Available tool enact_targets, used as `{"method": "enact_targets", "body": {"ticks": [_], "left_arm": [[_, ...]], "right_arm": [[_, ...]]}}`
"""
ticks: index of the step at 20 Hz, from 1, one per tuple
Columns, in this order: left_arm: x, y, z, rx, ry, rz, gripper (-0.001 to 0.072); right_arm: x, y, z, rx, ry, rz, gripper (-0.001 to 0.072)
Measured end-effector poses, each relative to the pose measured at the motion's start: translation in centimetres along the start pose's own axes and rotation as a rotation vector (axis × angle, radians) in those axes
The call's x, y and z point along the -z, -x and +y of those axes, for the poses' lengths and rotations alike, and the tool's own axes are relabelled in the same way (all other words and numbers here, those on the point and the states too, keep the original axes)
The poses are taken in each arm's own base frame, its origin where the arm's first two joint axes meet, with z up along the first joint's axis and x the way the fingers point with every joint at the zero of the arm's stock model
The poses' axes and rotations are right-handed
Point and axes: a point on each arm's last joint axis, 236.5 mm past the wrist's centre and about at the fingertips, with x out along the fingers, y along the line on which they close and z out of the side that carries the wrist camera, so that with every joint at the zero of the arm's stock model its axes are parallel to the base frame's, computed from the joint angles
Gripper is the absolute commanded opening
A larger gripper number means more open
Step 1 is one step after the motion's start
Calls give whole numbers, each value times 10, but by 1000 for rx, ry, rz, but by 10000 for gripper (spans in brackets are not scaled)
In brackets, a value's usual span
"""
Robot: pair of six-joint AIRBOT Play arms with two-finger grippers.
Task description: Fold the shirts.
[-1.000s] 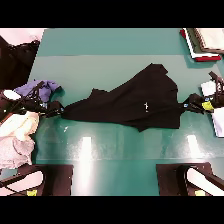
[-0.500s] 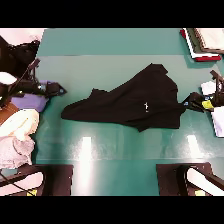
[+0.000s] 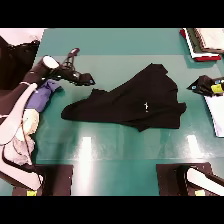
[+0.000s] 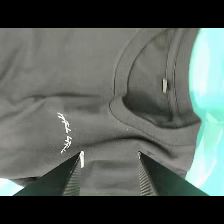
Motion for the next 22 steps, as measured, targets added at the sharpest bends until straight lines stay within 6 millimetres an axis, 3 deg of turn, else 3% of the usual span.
{"method": "enact_targets", "body": {"ticks": [3,7,12,17,22], "left_arm": [[11,-23,-1,4,8,53,489],[21,-34,0,-1,2,93,489],[25,-33,4,-32,-34,125,489],[3,-19,5,-78,-98,97,489],[18,-25,19,-114,-89,150,489]], "right_arm": [[-13,0,1,-4,9,12,405],[-21,-3,-1,-7,14,27,405],[-23,-4,-2,-8,18,36,406],[-22,-5,-2,-10,18,42,406],[-22,-5,-2,-10,18,44,405]]}}
